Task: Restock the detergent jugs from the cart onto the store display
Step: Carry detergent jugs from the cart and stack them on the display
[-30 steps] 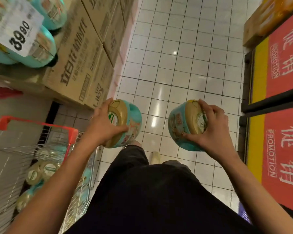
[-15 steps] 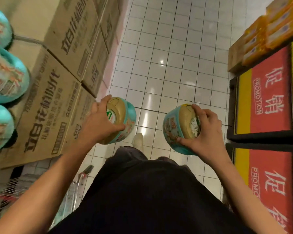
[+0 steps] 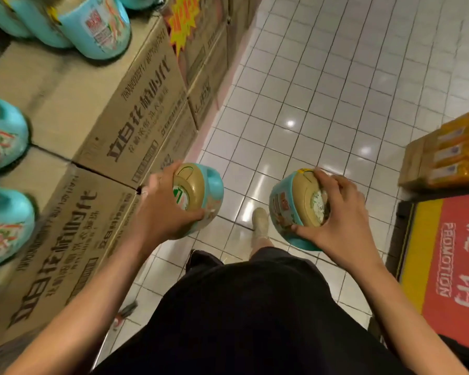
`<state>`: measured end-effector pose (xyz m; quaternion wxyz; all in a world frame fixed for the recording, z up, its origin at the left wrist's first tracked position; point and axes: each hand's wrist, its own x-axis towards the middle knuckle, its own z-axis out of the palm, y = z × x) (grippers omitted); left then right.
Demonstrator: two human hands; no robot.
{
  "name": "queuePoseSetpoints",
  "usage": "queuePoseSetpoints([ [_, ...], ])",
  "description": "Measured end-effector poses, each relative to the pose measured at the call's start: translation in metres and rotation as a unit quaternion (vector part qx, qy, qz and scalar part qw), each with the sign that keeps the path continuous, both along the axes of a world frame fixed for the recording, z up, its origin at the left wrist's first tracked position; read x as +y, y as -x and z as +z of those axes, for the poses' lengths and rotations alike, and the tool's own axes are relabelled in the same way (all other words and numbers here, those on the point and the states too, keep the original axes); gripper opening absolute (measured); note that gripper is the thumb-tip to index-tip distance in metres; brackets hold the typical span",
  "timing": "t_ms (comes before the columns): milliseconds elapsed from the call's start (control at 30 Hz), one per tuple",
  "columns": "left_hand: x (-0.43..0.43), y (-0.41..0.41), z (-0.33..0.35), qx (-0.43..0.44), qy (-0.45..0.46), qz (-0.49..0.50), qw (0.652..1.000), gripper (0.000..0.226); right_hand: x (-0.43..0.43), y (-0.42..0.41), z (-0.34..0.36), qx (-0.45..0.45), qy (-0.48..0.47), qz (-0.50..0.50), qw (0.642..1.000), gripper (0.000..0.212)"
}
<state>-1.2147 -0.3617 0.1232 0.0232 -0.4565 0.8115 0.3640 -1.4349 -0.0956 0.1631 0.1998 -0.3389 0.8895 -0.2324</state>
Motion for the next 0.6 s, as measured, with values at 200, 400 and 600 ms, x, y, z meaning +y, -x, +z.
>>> queuePoseSetpoints([
  [200,-0.023,0.065,0.009,-0.052,-0.012,0.107,0.993,0.126,-0.102,0.121,0.007,0.020,-0.026,0.144,0.989,0.118],
  [400,-0.050,0.079,0.027,-0.033,-0.002,0.234,0.972,0.126,-0.231,0.184,0.025,0.023,-0.037,0.320,0.946,0.118],
  [600,-0.085,0.052,0.035,-0.026,0.038,0.319,0.947,0.125,-0.347,0.158,0.036,0.032,-0.004,0.447,0.894,0.117],
])
